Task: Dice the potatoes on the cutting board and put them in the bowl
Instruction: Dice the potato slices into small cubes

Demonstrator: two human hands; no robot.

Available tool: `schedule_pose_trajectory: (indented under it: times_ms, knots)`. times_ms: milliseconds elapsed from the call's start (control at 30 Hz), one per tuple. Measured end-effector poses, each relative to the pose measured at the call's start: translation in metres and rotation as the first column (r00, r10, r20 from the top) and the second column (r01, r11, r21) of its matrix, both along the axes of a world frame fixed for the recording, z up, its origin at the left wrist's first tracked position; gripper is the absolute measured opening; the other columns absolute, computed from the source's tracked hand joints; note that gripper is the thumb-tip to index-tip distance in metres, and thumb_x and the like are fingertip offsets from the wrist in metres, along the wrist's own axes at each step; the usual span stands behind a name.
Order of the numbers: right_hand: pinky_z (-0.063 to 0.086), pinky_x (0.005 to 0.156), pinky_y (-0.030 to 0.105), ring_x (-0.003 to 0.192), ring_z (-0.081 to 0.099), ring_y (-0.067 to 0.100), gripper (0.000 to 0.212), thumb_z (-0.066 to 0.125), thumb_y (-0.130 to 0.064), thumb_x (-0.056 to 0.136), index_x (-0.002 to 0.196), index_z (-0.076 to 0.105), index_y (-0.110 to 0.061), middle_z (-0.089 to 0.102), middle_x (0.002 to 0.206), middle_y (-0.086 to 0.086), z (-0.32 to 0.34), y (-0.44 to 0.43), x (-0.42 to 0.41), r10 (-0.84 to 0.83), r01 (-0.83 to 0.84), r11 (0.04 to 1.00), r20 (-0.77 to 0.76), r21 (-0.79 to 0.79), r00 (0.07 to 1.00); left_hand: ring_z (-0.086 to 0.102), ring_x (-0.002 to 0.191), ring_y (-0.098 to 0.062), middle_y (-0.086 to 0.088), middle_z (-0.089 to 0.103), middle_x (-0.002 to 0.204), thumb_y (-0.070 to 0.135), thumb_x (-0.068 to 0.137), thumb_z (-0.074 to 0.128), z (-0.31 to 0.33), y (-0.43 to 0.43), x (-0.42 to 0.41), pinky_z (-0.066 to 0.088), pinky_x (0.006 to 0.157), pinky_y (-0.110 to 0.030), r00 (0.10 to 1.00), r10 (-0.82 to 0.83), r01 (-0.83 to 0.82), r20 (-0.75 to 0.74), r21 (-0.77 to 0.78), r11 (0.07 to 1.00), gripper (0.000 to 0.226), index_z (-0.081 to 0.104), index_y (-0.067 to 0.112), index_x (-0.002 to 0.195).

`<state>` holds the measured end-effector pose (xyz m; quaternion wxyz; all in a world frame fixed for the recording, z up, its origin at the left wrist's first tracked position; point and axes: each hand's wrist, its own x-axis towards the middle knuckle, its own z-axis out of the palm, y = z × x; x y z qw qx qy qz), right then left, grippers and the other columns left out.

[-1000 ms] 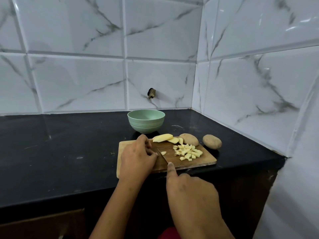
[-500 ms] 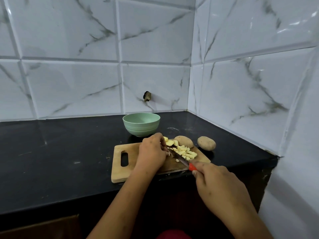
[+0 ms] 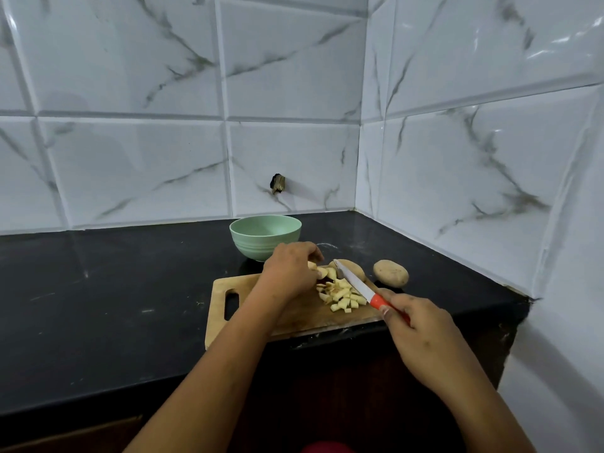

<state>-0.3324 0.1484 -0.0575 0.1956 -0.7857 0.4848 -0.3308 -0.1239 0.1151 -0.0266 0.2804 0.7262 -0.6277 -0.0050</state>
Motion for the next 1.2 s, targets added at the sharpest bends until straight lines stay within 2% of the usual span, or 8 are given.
schedule_pose_trajectory:
  times_ms: [100, 233, 500, 600, 767, 900, 1067, 1200]
  knots:
    - [0.035, 0.047, 0.021, 0.049, 0.046, 0.006, 0.037, 0.044, -0.027, 0.101, 0.136, 0.05, -0.035, 0.054, 0.063, -0.007, -0.004, -0.006, 0.004, 0.015, -0.022, 0.998, 0.101, 0.062, 0.995, 0.035, 0.128, -0.019, 0.007, 0.052, 0.132, 0.037, 0.09, 0.056, 0.003, -0.018, -0.004, 0.031, 0.104, -0.045, 0.987, -0.006, -0.022, 0.159, 0.17, 0.985, 0.032, 0.059, 0.035, 0.122]
    - [0.034, 0.044, 0.016, 0.045, 0.044, 0.002, 0.036, 0.046, -0.023, 0.1, 0.134, 0.053, -0.033, 0.049, 0.059, -0.01, -0.009, -0.013, 0.002, -0.002, -0.017, 0.996, 0.207, 0.089, 0.978, 0.034, 0.129, -0.022, 0.003, 0.048, 0.136, 0.042, 0.091, 0.053, 0.0, -0.032, -0.002, 0.028, 0.104, -0.048, 0.977, -0.02, -0.04, 0.214, 0.271, 0.962, 0.037, 0.058, 0.03, 0.126]
    - [0.036, 0.049, 0.014, 0.056, 0.049, 0.003, 0.034, 0.048, -0.023, 0.099, 0.132, 0.056, -0.028, 0.05, 0.064, -0.013, -0.011, -0.023, 0.0, -0.001, -0.039, 0.991, 0.304, 0.125, 0.953, 0.043, 0.122, -0.018, 0.006, 0.054, 0.125, 0.035, 0.087, 0.062, 0.0, -0.028, -0.002, 0.03, 0.103, -0.045, 0.984, -0.014, -0.018, 0.179, 0.179, 0.984, 0.021, 0.064, 0.031, 0.107]
    - [0.035, 0.047, 0.014, 0.05, 0.046, 0.002, 0.035, 0.049, -0.022, 0.099, 0.133, 0.055, -0.029, 0.048, 0.059, -0.015, -0.011, -0.022, 0.003, 0.015, -0.06, 0.989, 0.314, 0.133, 0.949, 0.046, 0.118, -0.016, 0.008, 0.058, 0.119, 0.039, 0.085, 0.065, 0.003, -0.022, -0.003, 0.03, 0.101, -0.043, 0.98, -0.004, -0.016, 0.198, 0.099, 0.995, 0.017, 0.065, 0.033, 0.101]
    - [0.034, 0.046, 0.016, 0.047, 0.044, 0.002, 0.037, 0.047, -0.026, 0.1, 0.135, 0.052, -0.034, 0.05, 0.058, -0.011, -0.015, -0.015, 0.004, 0.047, -0.089, 0.988, 0.294, 0.128, 0.955, 0.05, 0.107, -0.014, 0.014, 0.055, 0.092, 0.03, 0.087, 0.061, 0.01, -0.001, 0.0, 0.033, 0.091, -0.035, 0.981, 0.049, -0.024, 0.185, -0.136, 0.99, 0.01, 0.066, 0.037, 0.093]
    - [0.032, 0.042, 0.015, 0.044, 0.047, -0.001, 0.038, 0.046, -0.027, 0.1, 0.137, 0.048, -0.036, 0.055, 0.06, -0.013, -0.012, 0.001, 0.009, 0.095, -0.113, 0.991, 0.223, 0.066, 0.97, 0.051, 0.104, -0.013, 0.012, 0.056, 0.091, 0.032, 0.086, 0.064, 0.009, 0.025, 0.012, 0.033, 0.083, -0.031, 0.959, 0.175, -0.128, 0.222, -0.212, 0.969, 0.008, 0.069, 0.036, 0.091]
    - [0.034, 0.044, 0.015, 0.05, 0.051, -0.003, 0.039, 0.046, -0.03, 0.1, 0.138, 0.047, -0.037, 0.057, 0.071, -0.012, -0.01, 0.013, 0.018, 0.116, -0.121, 0.992, 0.139, 0.033, 0.984, 0.056, 0.092, -0.008, 0.018, 0.058, 0.08, 0.023, 0.085, 0.065, -0.001, 0.047, 0.024, 0.04, 0.084, -0.03, 0.98, 0.146, -0.133, 0.134, -0.099, 0.986, 0.015, 0.068, 0.038, 0.082]
    - [0.034, 0.049, 0.015, 0.06, 0.047, -0.001, 0.04, 0.041, -0.037, 0.1, 0.14, 0.042, -0.041, 0.053, 0.083, -0.019, -0.01, 0.021, 0.027, 0.129, -0.13, 0.992, 0.05, 0.01, 0.99, 0.057, 0.087, -0.005, 0.02, 0.056, 0.076, 0.008, 0.084, 0.059, -0.011, 0.051, 0.025, 0.045, 0.076, -0.027, 0.994, 0.113, -0.113, 0.01, 0.011, 0.994, 0.032, 0.068, 0.038, 0.08]
